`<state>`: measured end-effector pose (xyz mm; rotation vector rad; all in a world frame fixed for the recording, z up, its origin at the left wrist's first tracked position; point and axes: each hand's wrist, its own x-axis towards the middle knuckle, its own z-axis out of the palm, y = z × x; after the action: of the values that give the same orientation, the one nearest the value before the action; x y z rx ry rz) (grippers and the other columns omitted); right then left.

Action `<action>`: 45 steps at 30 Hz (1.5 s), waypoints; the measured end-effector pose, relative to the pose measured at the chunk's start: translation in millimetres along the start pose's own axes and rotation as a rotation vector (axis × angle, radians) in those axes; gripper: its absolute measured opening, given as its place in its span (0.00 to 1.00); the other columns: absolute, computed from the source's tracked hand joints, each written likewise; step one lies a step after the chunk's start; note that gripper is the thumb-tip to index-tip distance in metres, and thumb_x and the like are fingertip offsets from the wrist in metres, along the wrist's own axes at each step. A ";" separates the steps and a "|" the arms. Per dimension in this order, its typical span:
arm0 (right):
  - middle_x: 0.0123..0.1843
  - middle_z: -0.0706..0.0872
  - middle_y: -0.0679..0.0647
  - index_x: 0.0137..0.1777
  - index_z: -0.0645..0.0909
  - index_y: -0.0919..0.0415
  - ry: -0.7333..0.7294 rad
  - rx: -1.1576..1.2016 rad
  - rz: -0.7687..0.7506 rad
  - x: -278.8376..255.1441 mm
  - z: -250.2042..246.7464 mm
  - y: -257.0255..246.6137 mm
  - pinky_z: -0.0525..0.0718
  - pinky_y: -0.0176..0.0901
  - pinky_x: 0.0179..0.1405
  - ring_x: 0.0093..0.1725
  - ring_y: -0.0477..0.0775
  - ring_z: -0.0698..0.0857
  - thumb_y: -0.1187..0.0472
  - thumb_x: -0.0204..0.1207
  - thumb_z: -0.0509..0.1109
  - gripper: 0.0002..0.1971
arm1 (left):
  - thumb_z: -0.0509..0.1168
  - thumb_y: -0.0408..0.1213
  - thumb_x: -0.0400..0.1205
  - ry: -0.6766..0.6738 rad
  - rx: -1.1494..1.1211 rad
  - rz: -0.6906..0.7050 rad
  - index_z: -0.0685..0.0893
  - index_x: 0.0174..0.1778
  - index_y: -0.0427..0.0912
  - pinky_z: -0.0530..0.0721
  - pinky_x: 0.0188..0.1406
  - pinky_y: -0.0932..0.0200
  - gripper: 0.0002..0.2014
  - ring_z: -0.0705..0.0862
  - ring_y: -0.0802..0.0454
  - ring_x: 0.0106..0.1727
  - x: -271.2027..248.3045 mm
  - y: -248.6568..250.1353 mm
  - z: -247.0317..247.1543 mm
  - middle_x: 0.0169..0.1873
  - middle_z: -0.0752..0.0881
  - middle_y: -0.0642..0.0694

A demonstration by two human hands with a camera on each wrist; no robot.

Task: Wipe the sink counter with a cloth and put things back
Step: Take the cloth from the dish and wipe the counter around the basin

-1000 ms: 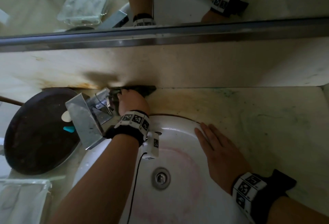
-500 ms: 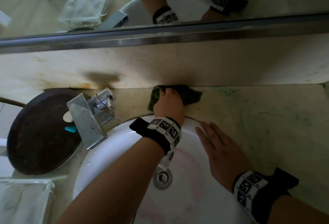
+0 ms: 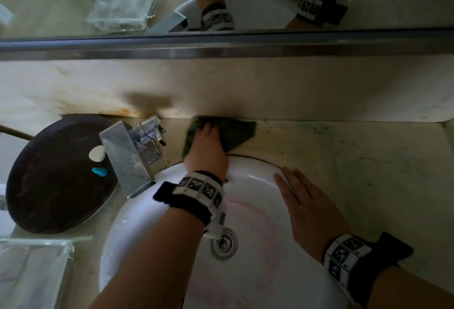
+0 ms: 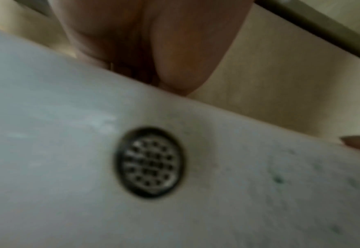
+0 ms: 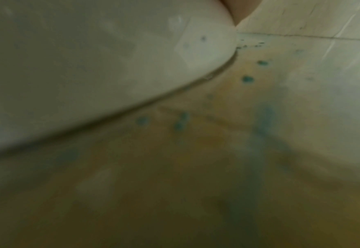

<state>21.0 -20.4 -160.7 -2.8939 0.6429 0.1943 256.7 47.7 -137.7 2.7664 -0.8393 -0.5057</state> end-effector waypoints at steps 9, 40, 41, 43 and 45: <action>0.82 0.66 0.58 0.82 0.59 0.59 0.008 0.023 -0.015 0.3 4.9 2.5 0.78 0.54 0.68 0.78 0.61 0.70 0.70 0.62 0.63 0.43 | 0.55 0.33 0.83 -0.061 0.224 -0.211 0.73 0.68 0.36 0.82 0.47 0.45 0.17 0.81 0.39 0.62 -2.8 2.8 -22.9 0.65 0.78 0.38; 0.82 0.66 0.58 0.82 0.60 0.59 0.016 0.015 -0.014 0.9 3.7 2.2 0.78 0.53 0.69 0.78 0.61 0.70 0.68 0.63 0.62 0.42 | 0.66 0.37 0.78 0.006 0.146 -0.186 0.79 0.37 0.43 0.77 0.38 0.54 0.05 0.86 0.41 0.48 14.5 -17.9 -28.9 0.44 0.87 0.40; 0.82 0.65 0.58 0.82 0.60 0.59 0.014 0.020 -0.014 0.7 3.3 2.8 0.78 0.53 0.69 0.78 0.61 0.70 0.68 0.63 0.63 0.42 | 0.66 0.37 0.77 -0.018 0.165 -0.144 0.79 0.36 0.44 0.77 0.37 0.56 0.05 0.86 0.41 0.48 15.3 -9.1 -27.7 0.44 0.88 0.40; 0.82 0.65 0.58 0.82 0.59 0.58 0.007 0.027 -0.016 0.5 2.6 2.1 0.78 0.53 0.69 0.79 0.61 0.69 0.69 0.62 0.64 0.43 | 0.66 0.38 0.77 -0.093 0.191 -0.056 0.82 0.39 0.43 0.76 0.37 0.56 0.04 0.86 0.42 0.48 16.9 12.4 -24.1 0.45 0.88 0.41; 0.83 0.64 0.57 0.82 0.58 0.58 -0.004 0.031 -0.013 0.6 2.4 1.5 0.77 0.53 0.70 0.79 0.61 0.68 0.68 0.63 0.64 0.43 | 0.65 0.39 0.78 -0.173 0.183 0.005 0.84 0.43 0.41 0.78 0.41 0.54 0.06 0.85 0.43 0.50 18.1 35.6 -18.9 0.48 0.87 0.41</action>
<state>20.7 -21.5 -163.3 -2.8667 0.6209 0.1860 260.2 10.2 -114.6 2.9170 -0.9752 -0.7094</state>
